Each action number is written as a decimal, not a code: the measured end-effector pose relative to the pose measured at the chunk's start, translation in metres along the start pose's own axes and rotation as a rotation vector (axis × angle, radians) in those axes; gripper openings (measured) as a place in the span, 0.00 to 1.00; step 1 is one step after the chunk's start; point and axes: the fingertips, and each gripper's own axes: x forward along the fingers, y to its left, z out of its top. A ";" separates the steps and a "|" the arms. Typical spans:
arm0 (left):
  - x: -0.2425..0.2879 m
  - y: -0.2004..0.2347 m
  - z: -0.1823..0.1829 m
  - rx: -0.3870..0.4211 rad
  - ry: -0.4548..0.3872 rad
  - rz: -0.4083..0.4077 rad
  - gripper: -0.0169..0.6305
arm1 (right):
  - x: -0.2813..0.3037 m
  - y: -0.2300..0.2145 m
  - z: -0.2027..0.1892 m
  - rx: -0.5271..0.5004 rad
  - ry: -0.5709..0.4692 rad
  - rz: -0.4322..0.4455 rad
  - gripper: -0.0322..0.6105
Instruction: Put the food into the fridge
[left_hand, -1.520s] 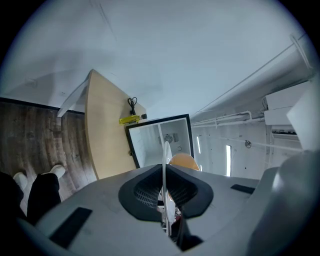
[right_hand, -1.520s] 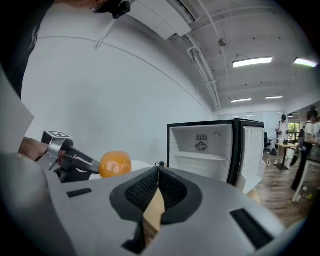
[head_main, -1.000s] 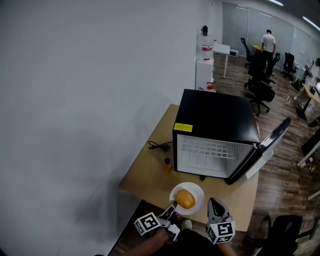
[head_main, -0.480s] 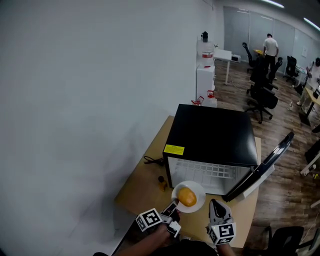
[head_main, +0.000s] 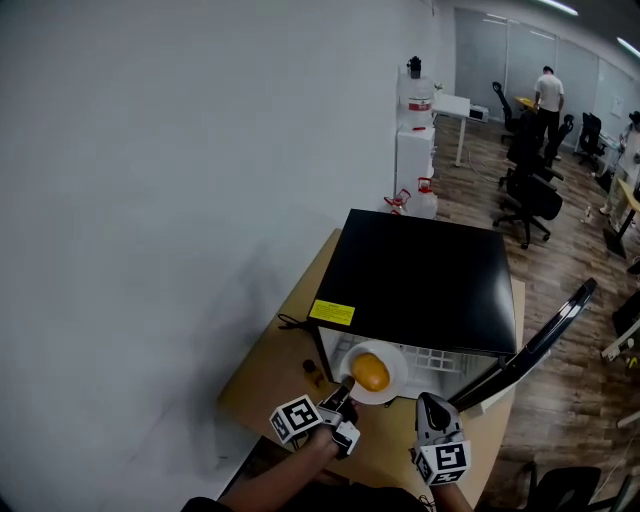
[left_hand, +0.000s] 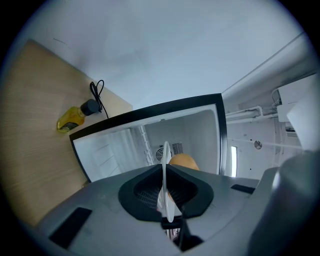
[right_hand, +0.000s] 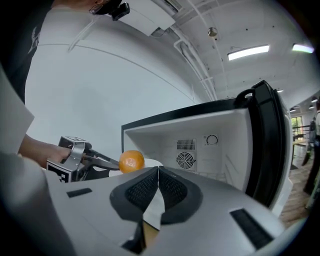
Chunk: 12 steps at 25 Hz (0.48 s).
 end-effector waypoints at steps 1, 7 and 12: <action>0.005 0.000 0.000 -0.004 -0.001 0.000 0.06 | 0.003 -0.004 -0.002 -0.002 0.010 -0.007 0.14; 0.030 0.006 0.007 -0.007 -0.025 0.017 0.06 | 0.011 -0.009 -0.008 0.020 0.027 -0.002 0.14; 0.050 0.013 0.017 0.029 -0.027 0.031 0.06 | 0.014 -0.015 -0.020 0.004 0.056 -0.010 0.14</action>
